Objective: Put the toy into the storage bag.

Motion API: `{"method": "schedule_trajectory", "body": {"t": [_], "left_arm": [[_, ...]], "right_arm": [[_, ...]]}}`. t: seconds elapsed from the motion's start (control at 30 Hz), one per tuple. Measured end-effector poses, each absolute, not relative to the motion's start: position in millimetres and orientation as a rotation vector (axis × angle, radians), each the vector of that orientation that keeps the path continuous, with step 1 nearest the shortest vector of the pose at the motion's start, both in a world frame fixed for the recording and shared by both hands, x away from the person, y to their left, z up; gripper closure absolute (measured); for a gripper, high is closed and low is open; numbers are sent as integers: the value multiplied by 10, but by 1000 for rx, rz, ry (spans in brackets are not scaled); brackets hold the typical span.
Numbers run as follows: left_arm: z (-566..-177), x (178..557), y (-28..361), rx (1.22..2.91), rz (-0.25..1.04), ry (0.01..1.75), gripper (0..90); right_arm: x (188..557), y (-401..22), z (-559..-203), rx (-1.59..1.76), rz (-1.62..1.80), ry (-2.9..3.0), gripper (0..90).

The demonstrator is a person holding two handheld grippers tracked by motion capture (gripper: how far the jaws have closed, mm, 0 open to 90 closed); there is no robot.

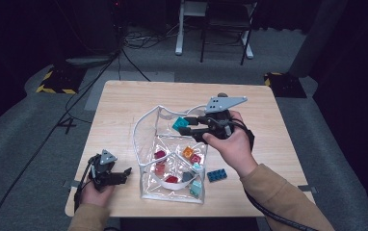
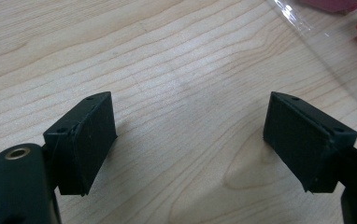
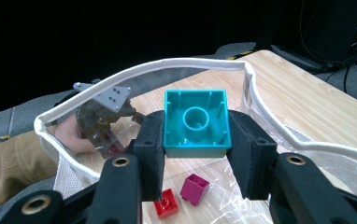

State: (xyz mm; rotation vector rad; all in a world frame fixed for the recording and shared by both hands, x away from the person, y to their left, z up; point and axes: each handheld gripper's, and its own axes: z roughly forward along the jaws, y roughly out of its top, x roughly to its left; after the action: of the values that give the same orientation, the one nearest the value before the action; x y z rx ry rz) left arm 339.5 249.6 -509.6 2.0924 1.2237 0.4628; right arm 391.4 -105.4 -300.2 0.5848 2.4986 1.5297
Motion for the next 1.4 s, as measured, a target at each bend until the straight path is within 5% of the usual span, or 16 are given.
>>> {"method": "schedule_trajectory", "body": {"t": [0.8, 0.97, 1.4], "left_arm": [[-5096, 3397, 2495, 2092, 462, 1223, 174], [-5097, 3397, 2495, 2092, 462, 1223, 174], [-5097, 3397, 2495, 2093, 462, 1222, 173]], "right_arm": [[3950, -800, -3203, 587, 1443, 2624, 585], [3946, -766, -3245, 605, 1427, 2621, 347], [3783, -1071, -3056, 577, 1509, 2531, 317]]}}
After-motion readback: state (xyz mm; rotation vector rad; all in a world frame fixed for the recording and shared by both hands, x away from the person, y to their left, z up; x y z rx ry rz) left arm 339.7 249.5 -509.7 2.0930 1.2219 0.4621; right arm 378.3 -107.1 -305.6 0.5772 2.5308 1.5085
